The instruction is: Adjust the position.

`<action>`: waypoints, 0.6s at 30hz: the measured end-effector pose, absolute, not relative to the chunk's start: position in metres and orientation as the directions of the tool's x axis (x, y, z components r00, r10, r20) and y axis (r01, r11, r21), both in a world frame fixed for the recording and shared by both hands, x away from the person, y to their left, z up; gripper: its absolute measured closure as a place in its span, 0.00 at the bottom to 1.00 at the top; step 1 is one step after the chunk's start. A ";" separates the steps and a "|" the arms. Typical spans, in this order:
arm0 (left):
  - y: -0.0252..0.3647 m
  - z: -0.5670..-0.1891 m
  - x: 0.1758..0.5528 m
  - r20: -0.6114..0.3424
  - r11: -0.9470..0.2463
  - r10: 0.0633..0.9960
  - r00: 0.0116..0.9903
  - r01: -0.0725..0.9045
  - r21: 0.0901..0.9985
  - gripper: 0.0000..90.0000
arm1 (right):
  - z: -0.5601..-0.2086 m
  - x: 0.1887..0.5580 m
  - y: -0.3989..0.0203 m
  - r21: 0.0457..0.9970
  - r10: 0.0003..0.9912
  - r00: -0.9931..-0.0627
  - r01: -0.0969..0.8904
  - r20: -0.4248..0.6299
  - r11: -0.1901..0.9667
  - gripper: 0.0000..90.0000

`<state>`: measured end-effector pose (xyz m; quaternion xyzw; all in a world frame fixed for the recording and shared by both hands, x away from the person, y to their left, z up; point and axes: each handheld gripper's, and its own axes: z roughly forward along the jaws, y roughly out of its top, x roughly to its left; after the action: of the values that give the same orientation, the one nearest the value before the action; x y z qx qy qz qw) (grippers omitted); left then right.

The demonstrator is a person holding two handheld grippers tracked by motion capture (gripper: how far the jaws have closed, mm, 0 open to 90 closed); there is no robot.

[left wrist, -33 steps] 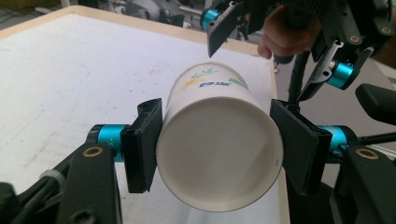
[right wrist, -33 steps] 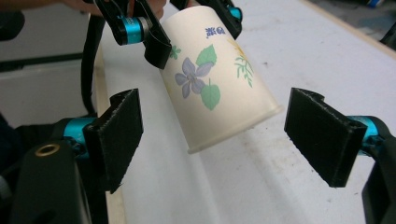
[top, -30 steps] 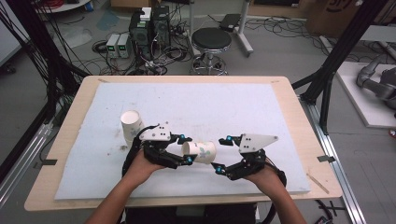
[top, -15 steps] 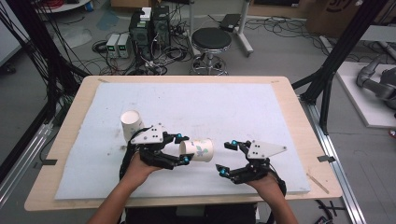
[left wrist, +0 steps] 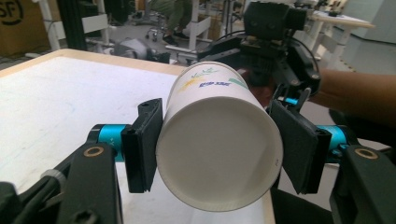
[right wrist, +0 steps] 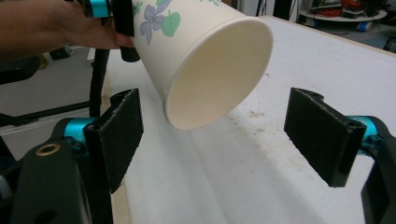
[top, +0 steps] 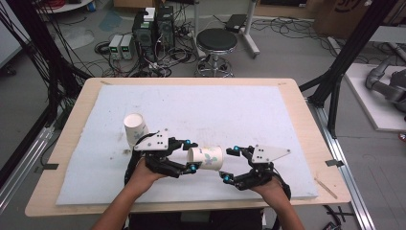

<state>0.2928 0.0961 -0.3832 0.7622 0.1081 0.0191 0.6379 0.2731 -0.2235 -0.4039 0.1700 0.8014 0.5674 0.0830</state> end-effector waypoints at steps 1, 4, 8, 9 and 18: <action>0.096 -0.383 0.292 -0.107 -0.165 0.183 0.977 0.138 0.976 0.41 | -0.404 0.273 -0.223 0.937 0.361 -0.930 0.181 0.064 0.299 0.22; 0.095 -0.383 0.292 -0.116 -0.157 0.161 0.980 0.142 0.977 0.41 | -0.404 0.274 -0.220 0.938 0.341 -0.937 0.183 0.076 0.295 0.22; 0.093 -0.383 0.291 -0.123 -0.147 0.131 0.984 0.142 0.979 0.41 | -0.404 0.276 -0.217 0.941 0.317 -0.944 0.185 0.090 0.282 0.22; 0.093 -0.383 0.291 -0.123 -0.148 0.126 0.984 0.141 0.979 0.41 | -0.404 0.276 -0.217 0.941 0.311 -0.945 0.191 0.100 0.279 0.22; 0.092 -0.383 0.290 -0.126 -0.133 0.084 0.988 0.137 0.982 0.41 | -0.406 0.280 -0.217 0.950 0.229 -0.965 0.187 0.130 0.249 0.23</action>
<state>0.2902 0.0920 -0.3828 0.7523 0.0733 -0.0200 0.6544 0.2802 -0.2171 -0.4057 0.1315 0.7900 0.5986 0.0175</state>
